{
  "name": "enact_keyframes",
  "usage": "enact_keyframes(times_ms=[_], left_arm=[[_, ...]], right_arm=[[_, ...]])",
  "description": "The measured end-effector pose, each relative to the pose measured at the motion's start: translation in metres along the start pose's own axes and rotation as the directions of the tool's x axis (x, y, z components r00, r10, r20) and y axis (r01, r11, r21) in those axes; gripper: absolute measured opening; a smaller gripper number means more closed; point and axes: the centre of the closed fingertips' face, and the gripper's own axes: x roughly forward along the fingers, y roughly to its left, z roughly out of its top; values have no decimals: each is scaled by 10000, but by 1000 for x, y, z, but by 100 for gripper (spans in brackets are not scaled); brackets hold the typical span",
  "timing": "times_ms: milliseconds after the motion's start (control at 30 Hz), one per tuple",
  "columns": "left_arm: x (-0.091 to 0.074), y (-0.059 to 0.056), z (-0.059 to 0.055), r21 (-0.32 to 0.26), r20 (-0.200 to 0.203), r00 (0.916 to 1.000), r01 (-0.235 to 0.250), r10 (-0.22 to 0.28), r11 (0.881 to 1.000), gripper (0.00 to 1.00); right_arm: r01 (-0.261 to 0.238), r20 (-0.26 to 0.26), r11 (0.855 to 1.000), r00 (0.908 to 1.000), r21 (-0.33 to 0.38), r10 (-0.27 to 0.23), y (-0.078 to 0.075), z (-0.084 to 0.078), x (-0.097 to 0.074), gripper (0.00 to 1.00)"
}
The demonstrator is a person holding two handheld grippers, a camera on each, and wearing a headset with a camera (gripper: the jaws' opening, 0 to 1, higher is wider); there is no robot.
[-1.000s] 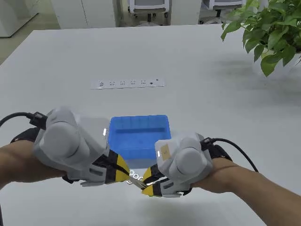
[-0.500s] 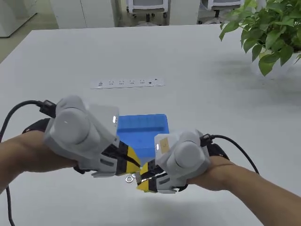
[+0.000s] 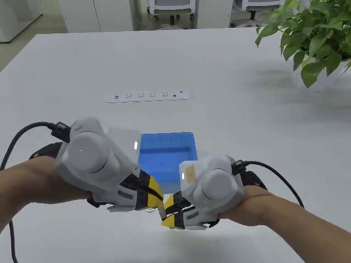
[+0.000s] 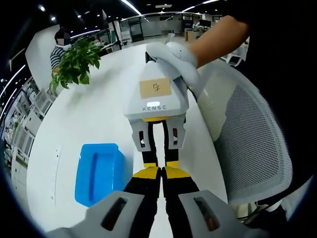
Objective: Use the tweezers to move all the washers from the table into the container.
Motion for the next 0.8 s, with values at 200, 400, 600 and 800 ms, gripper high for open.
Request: enact_keyframes(times_ms=[200, 400, 600, 800], left_arm=[[5, -2, -3, -65, 34, 9999, 120, -120, 9999, 6], [9, -3, -2, -35, 214, 9996, 187, -186, 9998, 6], [13, -2, 1, -64, 455, 9988, 160, -157, 9999, 6], [19, -4, 0, 131, 438, 9989, 160, -165, 9998, 6]], right_arm=[[-68, -206, 10000, 9998, -57, 66, 4, -6, 1, 12], [-69, -185, 10000, 9998, 68, 70, 6, -9, 2, 12], [-55, -146, 9999, 9999, 132, 57, 7, -10, 0, 12], [-44, -114, 9999, 9999, 154, 46, 7, -10, -1, 12]])
